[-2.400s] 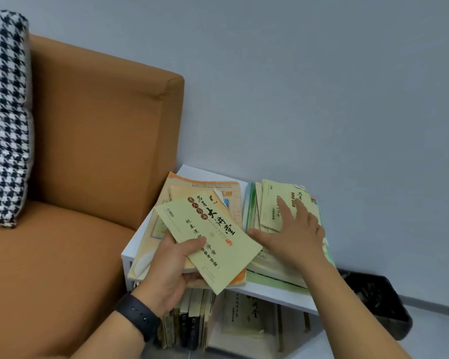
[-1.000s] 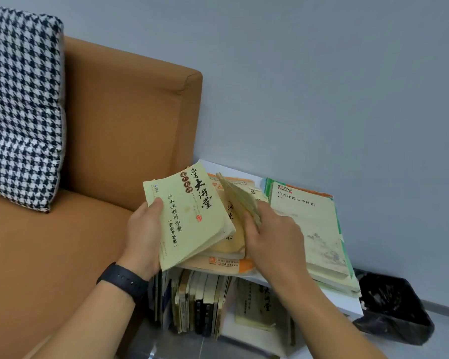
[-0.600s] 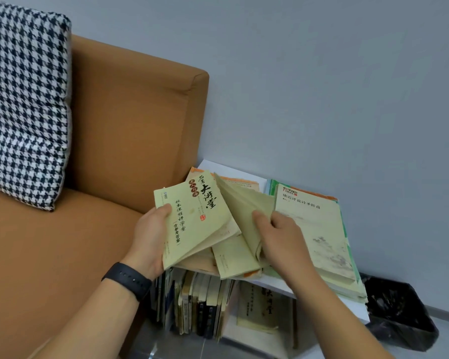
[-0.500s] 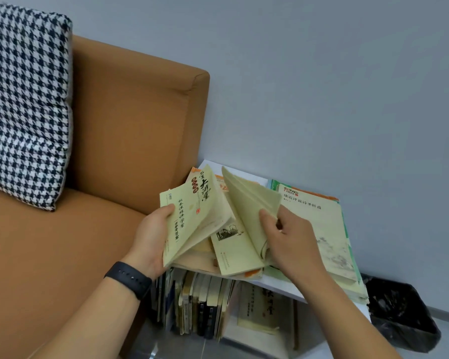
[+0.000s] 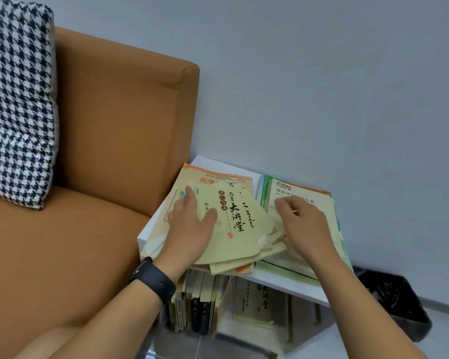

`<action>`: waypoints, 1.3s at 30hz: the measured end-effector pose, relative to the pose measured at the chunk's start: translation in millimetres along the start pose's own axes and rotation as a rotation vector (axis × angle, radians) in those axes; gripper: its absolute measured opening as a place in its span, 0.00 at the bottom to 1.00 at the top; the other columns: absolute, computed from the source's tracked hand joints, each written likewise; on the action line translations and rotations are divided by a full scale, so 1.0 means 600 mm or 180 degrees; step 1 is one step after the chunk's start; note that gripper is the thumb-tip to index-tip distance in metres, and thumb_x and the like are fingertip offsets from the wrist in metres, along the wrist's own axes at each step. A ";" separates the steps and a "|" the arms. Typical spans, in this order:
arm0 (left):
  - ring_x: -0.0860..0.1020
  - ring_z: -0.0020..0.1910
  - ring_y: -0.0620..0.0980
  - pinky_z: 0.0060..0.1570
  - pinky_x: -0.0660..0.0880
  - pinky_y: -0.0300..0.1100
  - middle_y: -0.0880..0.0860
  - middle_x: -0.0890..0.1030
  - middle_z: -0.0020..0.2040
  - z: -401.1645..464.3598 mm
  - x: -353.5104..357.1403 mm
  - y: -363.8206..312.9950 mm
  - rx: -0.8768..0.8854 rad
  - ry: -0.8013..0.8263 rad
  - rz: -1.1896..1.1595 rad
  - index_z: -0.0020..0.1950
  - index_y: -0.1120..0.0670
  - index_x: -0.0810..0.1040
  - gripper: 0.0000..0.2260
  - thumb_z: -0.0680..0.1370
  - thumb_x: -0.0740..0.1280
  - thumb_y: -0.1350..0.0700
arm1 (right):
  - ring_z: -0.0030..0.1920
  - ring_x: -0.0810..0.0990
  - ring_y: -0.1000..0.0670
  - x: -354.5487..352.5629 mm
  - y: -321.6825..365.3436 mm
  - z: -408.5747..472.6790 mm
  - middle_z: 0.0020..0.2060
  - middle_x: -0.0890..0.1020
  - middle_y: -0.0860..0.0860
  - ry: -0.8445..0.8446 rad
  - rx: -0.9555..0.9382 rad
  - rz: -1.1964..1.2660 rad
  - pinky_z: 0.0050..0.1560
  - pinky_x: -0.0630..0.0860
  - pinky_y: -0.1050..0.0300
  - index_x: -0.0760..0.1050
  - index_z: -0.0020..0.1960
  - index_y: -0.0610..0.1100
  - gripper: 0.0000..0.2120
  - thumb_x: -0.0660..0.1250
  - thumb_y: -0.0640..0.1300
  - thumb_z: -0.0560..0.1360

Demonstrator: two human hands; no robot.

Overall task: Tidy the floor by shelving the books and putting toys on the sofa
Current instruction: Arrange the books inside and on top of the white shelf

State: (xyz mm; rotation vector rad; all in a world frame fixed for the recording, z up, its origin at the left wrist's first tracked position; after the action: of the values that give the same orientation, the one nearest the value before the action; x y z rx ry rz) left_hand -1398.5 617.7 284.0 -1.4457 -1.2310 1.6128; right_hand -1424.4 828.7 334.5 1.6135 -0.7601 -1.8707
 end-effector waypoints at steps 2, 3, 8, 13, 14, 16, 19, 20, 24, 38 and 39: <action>0.43 0.81 0.51 0.79 0.48 0.53 0.46 0.45 0.82 -0.012 0.019 -0.006 -0.0010 0.0369 0.0314 0.82 0.46 0.39 0.38 0.82 0.62 0.45 | 0.49 0.77 0.57 0.018 0.006 0.009 0.54 0.82 0.56 0.0389 0.0179 -0.0318 0.47 0.70 0.60 0.78 0.65 0.49 0.21 0.63 0.60 0.80; 0.39 0.80 0.48 0.79 0.45 0.53 0.44 0.41 0.82 -0.018 0.026 -0.007 0.0058 0.0616 0.0376 0.81 0.44 0.35 0.40 0.82 0.62 0.44 | 0.48 0.77 0.55 0.027 0.010 0.011 0.52 0.81 0.55 0.0493 0.0231 -0.0427 0.46 0.70 0.59 0.77 0.67 0.47 0.25 0.64 0.62 0.78; 0.34 0.79 0.41 0.79 0.43 0.53 0.39 0.38 0.81 -0.025 0.023 0.011 0.0265 0.1088 0.0517 0.78 0.35 0.33 0.41 0.80 0.64 0.41 | 0.45 0.84 0.54 0.034 0.019 0.009 0.49 0.85 0.55 0.0848 0.0711 -0.0065 0.40 0.78 0.58 0.76 0.57 0.47 0.20 0.76 0.57 0.72; 0.56 0.78 0.38 0.75 0.62 0.41 0.36 0.56 0.79 -0.023 0.020 0.008 0.0424 0.0891 -0.0414 0.82 0.38 0.46 0.39 0.77 0.67 0.42 | 0.42 0.88 0.46 0.028 0.005 -0.001 0.43 0.88 0.48 0.1155 0.1111 0.1091 0.50 0.84 0.44 0.83 0.54 0.44 0.08 0.74 0.43 0.76; 0.61 0.74 0.34 0.69 0.65 0.31 0.33 0.61 0.75 -0.023 0.017 0.005 0.0400 0.0700 -0.0500 0.82 0.40 0.52 0.35 0.79 0.67 0.46 | 0.42 0.88 0.46 0.028 0.000 -0.003 0.43 0.88 0.49 0.1048 0.1050 0.1079 0.50 0.84 0.44 0.83 0.54 0.45 0.07 0.73 0.43 0.77; 0.67 0.65 0.29 0.58 0.65 0.23 0.30 0.68 0.67 -0.019 0.000 0.005 0.0387 -0.0056 -0.0313 0.79 0.44 0.62 0.27 0.81 0.65 0.56 | 0.42 0.88 0.47 0.025 -0.005 -0.008 0.43 0.88 0.51 0.0803 0.0951 0.1089 0.50 0.84 0.43 0.82 0.54 0.48 0.06 0.71 0.43 0.78; 0.72 0.59 0.43 0.51 0.70 0.37 0.41 0.74 0.63 -0.004 -0.034 0.011 0.0064 -0.0611 -0.0046 0.76 0.48 0.67 0.24 0.80 0.64 0.58 | 0.44 0.88 0.46 0.017 -0.011 -0.013 0.46 0.88 0.50 0.0521 0.1038 0.1618 0.47 0.84 0.44 0.80 0.57 0.49 0.07 0.68 0.42 0.80; 0.75 0.55 0.44 0.45 0.71 0.38 0.43 0.76 0.63 0.000 -0.040 0.013 -0.0133 -0.0566 -0.0152 0.75 0.48 0.68 0.23 0.80 0.64 0.57 | 0.45 0.88 0.45 0.019 -0.013 -0.014 0.47 0.88 0.49 0.0487 0.1148 0.1900 0.48 0.84 0.42 0.79 0.58 0.48 0.07 0.68 0.42 0.81; 0.82 0.49 0.50 0.50 0.81 0.52 0.48 0.83 0.55 0.001 -0.052 0.018 -0.0583 -0.0458 -0.0695 0.67 0.47 0.72 0.16 0.79 0.65 0.53 | 0.48 0.87 0.43 0.044 -0.007 -0.019 0.49 0.87 0.47 0.0526 0.1395 0.2282 0.52 0.83 0.38 0.79 0.58 0.46 0.07 0.64 0.40 0.83; 0.67 0.26 0.46 0.26 0.61 0.37 0.52 0.81 0.38 -0.007 -0.074 0.010 -0.1078 0.0689 -0.0648 0.57 0.57 0.82 0.16 0.80 0.64 0.47 | 0.46 0.85 0.51 0.061 0.015 -0.002 0.47 0.86 0.54 0.0920 0.0487 0.0166 0.44 0.80 0.55 0.80 0.56 0.51 0.10 0.60 0.49 0.83; 0.72 0.28 0.46 0.29 0.65 0.37 0.49 0.84 0.41 -0.014 -0.071 0.005 -0.1001 0.0861 -0.0750 0.56 0.54 0.83 0.13 0.80 0.65 0.47 | 0.45 0.86 0.51 0.060 0.014 -0.005 0.46 0.87 0.55 0.0962 0.0541 0.0311 0.46 0.81 0.53 0.81 0.55 0.52 0.10 0.61 0.49 0.83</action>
State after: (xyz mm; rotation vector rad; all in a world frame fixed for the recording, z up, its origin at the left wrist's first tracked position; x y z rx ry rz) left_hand -1382.1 580.0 297.6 -1.5774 -1.4750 1.0629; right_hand -1425.6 797.0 315.8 1.8740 -0.8642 -1.4817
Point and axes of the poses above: each hand's wrist, its own z-axis towards the middle knuckle, its own x-axis out of the palm, y = z × x, the point moved 1 cm from there along z, towards the middle knuckle
